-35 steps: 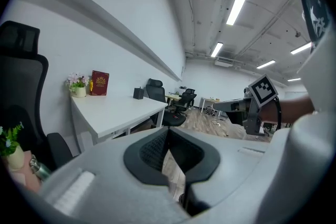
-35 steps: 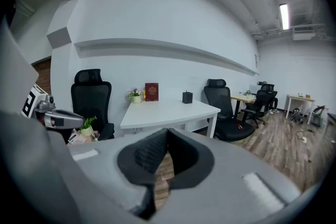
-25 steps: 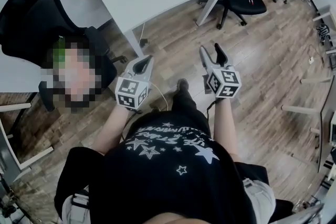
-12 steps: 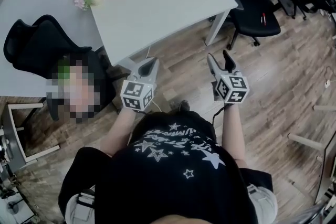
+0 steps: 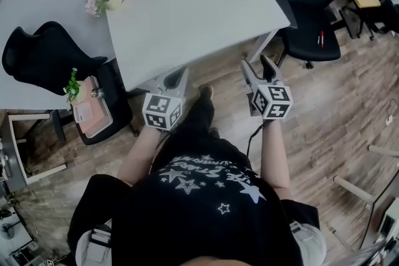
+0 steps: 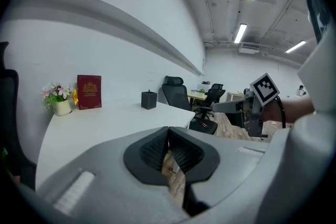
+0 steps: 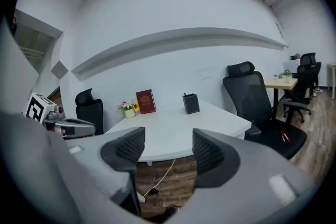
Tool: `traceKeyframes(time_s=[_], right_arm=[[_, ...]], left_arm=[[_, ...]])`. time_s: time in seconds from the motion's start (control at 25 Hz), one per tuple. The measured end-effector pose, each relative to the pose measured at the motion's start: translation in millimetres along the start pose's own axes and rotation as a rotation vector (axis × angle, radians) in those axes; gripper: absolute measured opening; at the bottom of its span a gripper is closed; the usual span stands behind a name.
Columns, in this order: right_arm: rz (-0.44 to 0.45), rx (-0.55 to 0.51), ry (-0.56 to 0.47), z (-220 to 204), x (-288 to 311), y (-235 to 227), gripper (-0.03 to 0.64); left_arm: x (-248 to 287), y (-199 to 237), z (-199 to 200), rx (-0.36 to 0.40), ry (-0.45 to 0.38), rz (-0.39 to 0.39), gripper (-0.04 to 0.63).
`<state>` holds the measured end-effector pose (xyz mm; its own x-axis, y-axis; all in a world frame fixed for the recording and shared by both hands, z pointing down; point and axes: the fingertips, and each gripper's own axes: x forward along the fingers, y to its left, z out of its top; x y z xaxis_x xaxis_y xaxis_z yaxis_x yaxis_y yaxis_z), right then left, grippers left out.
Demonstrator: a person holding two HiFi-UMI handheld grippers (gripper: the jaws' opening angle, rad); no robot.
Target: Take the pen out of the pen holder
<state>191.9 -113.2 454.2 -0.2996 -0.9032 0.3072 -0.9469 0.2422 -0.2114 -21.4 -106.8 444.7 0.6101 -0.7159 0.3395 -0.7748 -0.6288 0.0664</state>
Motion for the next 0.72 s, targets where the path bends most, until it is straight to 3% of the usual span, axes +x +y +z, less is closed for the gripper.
traceKeyframes(time_s=[0.72], right_arm=[[0.018, -0.09, 0.053, 110.3, 235.7, -70.6, 0.285]], left_arm=[[208.6, 135.5, 88.6, -0.052, -0.048, -0.029, 0.011]])
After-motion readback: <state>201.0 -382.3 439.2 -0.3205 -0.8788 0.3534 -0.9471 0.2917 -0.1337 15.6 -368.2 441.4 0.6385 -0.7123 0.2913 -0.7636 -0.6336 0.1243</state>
